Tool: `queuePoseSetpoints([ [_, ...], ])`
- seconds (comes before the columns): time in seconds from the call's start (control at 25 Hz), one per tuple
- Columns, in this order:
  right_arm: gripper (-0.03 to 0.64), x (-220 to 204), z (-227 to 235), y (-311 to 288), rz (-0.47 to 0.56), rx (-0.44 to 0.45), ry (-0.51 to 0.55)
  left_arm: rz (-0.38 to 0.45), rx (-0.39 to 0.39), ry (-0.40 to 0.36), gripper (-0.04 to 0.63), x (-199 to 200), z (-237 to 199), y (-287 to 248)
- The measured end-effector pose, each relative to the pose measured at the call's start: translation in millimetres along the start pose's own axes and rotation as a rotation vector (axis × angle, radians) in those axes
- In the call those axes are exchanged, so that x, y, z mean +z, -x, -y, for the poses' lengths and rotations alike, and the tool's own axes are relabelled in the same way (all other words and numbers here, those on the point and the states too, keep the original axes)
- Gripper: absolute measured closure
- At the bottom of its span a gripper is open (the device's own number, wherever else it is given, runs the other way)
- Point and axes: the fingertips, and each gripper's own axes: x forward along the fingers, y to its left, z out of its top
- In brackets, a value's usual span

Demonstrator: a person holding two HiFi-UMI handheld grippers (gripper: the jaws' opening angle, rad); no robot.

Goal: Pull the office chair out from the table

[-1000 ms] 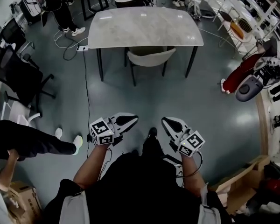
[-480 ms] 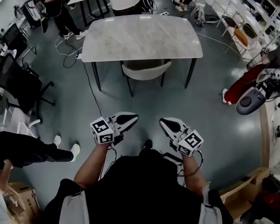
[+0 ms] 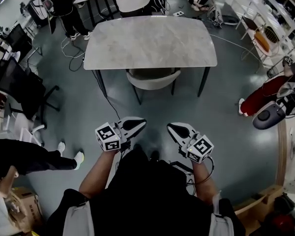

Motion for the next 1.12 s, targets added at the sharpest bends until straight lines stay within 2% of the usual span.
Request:
queuePoseSetpoints([
  [0.48, 0.595, -4.8, 89.3, -47.6, -0.051, -0.052, -0.029, -0.02, -0.023, 0.021, 0.583, 14.9, -97.1, -37.8],
  [0.84, 0.595, 22.9, 163.4, -134.1, -0.096, -0.036, 0.009, -0.016, -0.029, 0.025, 0.583, 57.4, -203.5, -52.4],
  [1.12, 0.595, 45.1, 216.6, -176.0, -0.099, -0.041, 0.022, -0.012, -0.061, 0.038, 0.584, 80.8, -257.8, -72.3],
])
